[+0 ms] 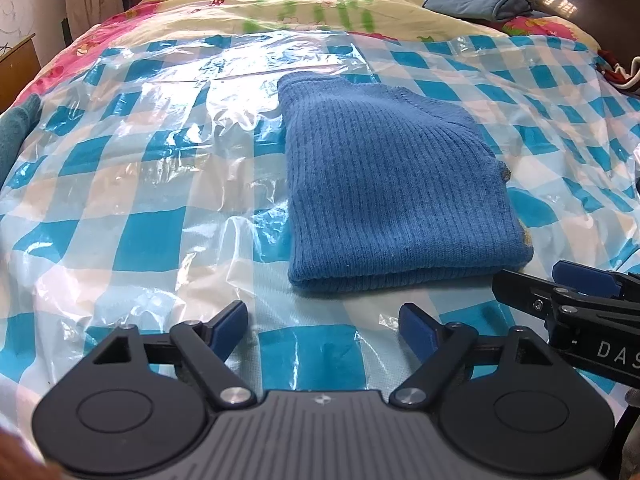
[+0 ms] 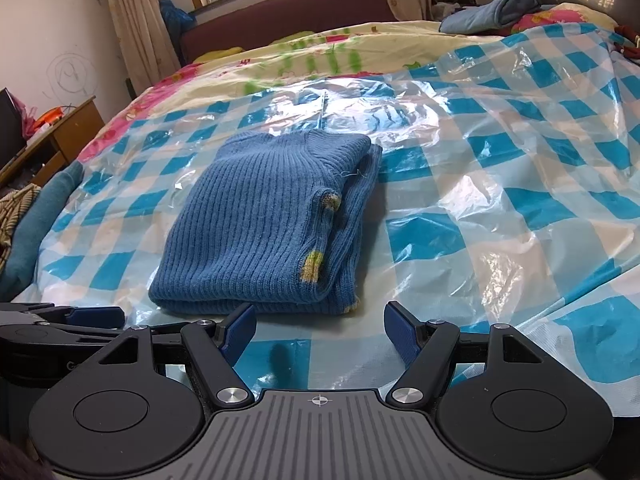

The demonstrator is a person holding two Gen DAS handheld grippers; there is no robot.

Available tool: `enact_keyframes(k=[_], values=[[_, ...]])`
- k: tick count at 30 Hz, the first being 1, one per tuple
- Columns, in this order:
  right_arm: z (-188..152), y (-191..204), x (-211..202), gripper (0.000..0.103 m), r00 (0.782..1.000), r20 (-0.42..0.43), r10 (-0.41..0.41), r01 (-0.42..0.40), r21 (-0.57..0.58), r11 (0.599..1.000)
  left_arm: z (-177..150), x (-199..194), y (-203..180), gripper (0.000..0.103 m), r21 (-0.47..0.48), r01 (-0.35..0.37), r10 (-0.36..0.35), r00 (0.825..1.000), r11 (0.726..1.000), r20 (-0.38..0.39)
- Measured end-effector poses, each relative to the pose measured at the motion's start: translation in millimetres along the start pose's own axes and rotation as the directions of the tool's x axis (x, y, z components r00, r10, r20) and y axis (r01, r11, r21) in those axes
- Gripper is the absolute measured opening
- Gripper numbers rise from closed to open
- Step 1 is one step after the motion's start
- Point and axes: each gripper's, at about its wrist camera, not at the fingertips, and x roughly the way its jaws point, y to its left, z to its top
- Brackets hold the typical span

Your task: Fold small clothes

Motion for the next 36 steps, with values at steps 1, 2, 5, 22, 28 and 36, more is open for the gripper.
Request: enact_keyframes(k=[1,2,5,22,28,36], values=[[0.1,0.1,-0.1,0.072,1.000,0.001,-0.002,0.002,-0.001,1.000,-0.1,0.1,0.1,0.088,-0.003,0.000,0.000,1.000,1.000,-0.002],[0.2,0.2,-0.2,0.072,1.000,0.002,-0.003,0.003,-0.002,1.000,0.0,0.0,0.3,0.088,-0.004,0.000,0.000,1.000,1.000,-0.003],[0.5,1.4,-0.3,0.072,1.000,-0.001,-0.012,0.012,-0.005,1.000,-0.4,-0.8,0.4,0.090,-0.005,-0.001,0.000,1.000,1.000,-0.003],[0.0,11.2,1.0,0.074,0.996,-0.028,-0.080,0.078,-0.043,0.996,-3.5,-7.0,6.9,0.097,-0.036,-0.027,0.028,0.999,0.999,0.019],[-2.7,9.2,4.8,0.074,0.993,-0.053,-0.101,0.099,-0.042,0.994,-3.9,-7.0,8.5,0.098,-0.043,-0.027,0.028,0.999,0.999,0.023],[-5.4,6.4,7.9,0.075,0.993,-0.074,-0.095,0.093,-0.030,0.995,-5.8,-3.7,3.7,0.099,-0.022,-0.047,0.047,0.999,0.999,0.009]])
